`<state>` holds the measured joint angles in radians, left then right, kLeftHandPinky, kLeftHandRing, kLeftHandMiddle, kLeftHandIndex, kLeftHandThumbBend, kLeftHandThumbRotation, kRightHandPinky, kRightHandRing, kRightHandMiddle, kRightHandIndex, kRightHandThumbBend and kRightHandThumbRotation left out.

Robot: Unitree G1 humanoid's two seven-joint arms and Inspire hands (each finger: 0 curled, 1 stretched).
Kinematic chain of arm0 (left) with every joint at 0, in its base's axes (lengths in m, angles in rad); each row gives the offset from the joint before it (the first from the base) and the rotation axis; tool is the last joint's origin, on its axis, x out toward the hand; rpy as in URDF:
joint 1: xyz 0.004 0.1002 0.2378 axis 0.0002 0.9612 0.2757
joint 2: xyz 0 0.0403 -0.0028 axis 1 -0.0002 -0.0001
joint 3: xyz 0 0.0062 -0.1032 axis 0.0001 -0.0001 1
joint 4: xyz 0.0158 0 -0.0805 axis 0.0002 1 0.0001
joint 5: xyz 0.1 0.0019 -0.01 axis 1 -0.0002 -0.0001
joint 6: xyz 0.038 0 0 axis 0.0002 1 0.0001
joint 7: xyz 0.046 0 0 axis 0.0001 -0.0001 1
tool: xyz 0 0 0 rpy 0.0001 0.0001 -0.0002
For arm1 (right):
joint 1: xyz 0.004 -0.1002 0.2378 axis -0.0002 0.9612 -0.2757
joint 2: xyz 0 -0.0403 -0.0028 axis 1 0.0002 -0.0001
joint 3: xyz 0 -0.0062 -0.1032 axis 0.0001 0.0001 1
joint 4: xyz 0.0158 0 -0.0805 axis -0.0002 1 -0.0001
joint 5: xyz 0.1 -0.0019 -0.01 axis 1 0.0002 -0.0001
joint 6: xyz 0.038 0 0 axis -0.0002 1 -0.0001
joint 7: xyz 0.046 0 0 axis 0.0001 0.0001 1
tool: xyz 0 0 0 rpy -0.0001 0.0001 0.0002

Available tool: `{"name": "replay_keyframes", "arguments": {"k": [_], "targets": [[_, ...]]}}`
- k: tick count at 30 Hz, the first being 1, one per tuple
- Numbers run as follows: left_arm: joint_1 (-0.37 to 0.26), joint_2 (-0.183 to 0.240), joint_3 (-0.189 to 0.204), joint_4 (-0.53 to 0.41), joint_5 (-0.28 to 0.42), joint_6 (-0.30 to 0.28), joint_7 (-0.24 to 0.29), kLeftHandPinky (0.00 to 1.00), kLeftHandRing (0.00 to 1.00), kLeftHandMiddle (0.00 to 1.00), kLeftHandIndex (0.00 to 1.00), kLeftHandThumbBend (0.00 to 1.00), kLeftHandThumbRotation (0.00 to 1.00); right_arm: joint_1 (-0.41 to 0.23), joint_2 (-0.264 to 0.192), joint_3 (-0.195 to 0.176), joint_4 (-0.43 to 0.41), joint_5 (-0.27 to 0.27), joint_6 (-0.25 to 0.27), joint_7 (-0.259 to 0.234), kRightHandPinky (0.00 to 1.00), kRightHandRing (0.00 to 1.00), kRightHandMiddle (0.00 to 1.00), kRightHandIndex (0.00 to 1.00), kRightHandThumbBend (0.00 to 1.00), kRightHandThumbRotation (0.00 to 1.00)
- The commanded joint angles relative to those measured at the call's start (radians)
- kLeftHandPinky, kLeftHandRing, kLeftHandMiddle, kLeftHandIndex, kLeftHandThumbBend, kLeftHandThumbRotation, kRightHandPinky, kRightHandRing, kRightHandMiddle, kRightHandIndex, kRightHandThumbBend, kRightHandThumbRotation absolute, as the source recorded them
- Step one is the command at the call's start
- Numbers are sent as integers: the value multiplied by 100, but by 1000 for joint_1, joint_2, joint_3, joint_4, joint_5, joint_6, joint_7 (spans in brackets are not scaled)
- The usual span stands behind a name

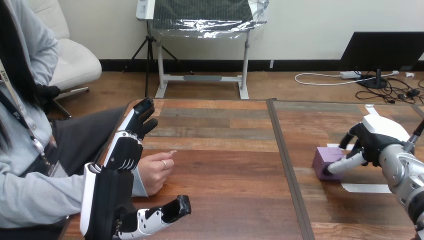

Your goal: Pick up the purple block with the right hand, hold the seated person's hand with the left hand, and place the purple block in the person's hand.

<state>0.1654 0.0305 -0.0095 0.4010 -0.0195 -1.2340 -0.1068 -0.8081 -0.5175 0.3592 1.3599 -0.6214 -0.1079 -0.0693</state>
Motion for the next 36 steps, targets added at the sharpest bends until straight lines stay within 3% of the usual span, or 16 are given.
{"name": "replay_keyframes", "arguments": {"k": [1,6,11,18,36], "targets": [[-69,1,8,18,4,-27,4,87,92,92,88,100,56,-104,-38,11,-35,-5,-37,30,52,66,72,89,100,49],[-70,1,7,18,4,-28,3,87,92,92,88,100,56,-102,-44,-19,-44,27,-89,62,72,85,88,93,100,47],[-74,-1,11,26,8,-35,6,87,91,91,88,100,56,-101,-49,-30,-45,41,-121,81,85,96,96,96,100,45],[-82,2,10,38,6,-49,4,87,91,92,88,100,57,-105,-51,-35,-52,55,-153,99,94,99,99,99,100,45],[-81,-5,21,41,23,-52,8,87,92,92,88,100,57,-108,-44,-28,-43,48,-199,75,99,100,100,100,100,50]]}}
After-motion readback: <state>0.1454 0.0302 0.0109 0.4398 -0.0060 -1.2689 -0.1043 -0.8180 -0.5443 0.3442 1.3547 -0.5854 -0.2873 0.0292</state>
